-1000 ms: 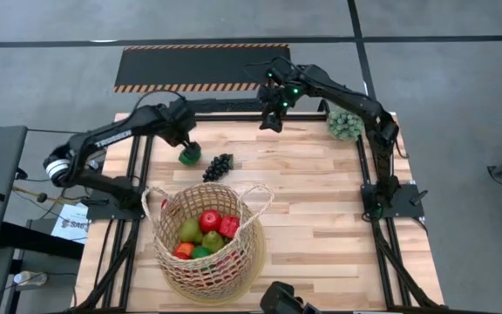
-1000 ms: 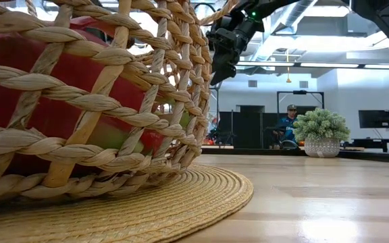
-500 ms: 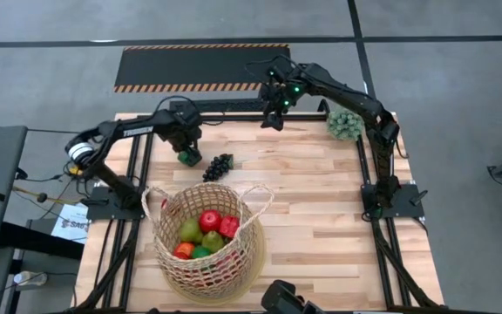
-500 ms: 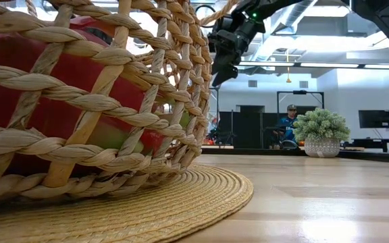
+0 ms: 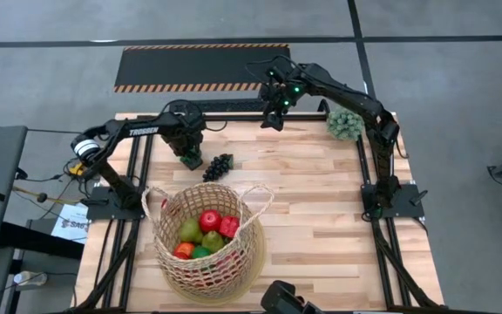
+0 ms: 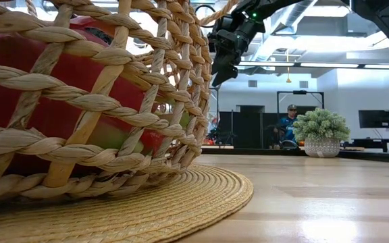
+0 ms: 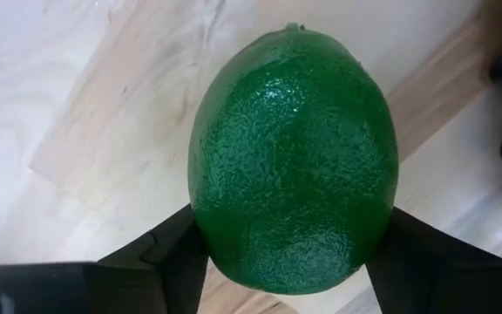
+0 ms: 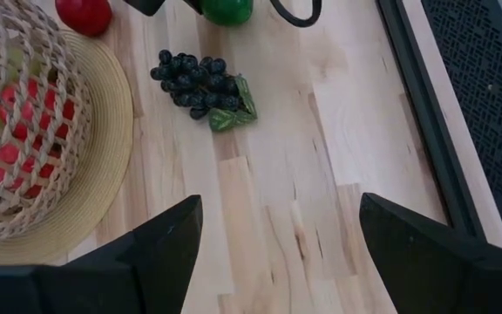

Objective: Build produce basket
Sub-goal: Put the lime into the basket

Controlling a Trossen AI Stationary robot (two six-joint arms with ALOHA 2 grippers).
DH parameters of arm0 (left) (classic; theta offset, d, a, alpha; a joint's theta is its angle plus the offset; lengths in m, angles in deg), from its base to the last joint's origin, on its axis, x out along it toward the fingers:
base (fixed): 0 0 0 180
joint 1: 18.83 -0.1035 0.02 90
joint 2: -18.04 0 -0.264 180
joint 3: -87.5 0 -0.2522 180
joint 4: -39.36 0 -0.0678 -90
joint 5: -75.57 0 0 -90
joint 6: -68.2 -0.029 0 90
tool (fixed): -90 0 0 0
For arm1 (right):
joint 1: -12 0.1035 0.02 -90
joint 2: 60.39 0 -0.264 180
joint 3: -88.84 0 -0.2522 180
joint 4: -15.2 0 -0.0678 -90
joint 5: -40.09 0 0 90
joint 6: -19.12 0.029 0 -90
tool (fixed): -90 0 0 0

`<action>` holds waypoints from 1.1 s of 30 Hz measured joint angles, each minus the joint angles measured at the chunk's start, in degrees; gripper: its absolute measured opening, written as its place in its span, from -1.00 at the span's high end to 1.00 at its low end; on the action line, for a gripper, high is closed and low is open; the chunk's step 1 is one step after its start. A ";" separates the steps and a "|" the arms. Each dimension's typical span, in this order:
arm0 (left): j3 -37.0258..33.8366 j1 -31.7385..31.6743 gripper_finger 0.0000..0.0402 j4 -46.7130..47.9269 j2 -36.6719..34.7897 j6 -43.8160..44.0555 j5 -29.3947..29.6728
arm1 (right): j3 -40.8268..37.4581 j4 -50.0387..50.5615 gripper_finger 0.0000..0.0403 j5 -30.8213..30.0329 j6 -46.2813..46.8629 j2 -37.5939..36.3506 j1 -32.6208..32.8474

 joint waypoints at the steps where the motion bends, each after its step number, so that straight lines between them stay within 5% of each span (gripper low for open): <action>1: 0.00 0.00 -0.11 -0.02 0.00 0.41 0.00 | 0.00 0.02 -0.62 0.00 0.02 0.00 0.00; 11: 0.00 1.60 -0.17 -0.05 -5.43 4.73 0.04 | 0.00 0.06 -0.62 0.00 0.63 -0.05 0.00; 24: 5.08 6.14 -0.16 -0.83 -28.57 19.51 -1.49 | 0.00 0.11 -0.62 -0.02 2.20 -0.05 0.00; 33: 11.60 16.72 -0.15 -11.37 -40.01 28.86 -2.86 | 0.00 0.38 -0.62 -0.02 3.61 -0.05 -0.44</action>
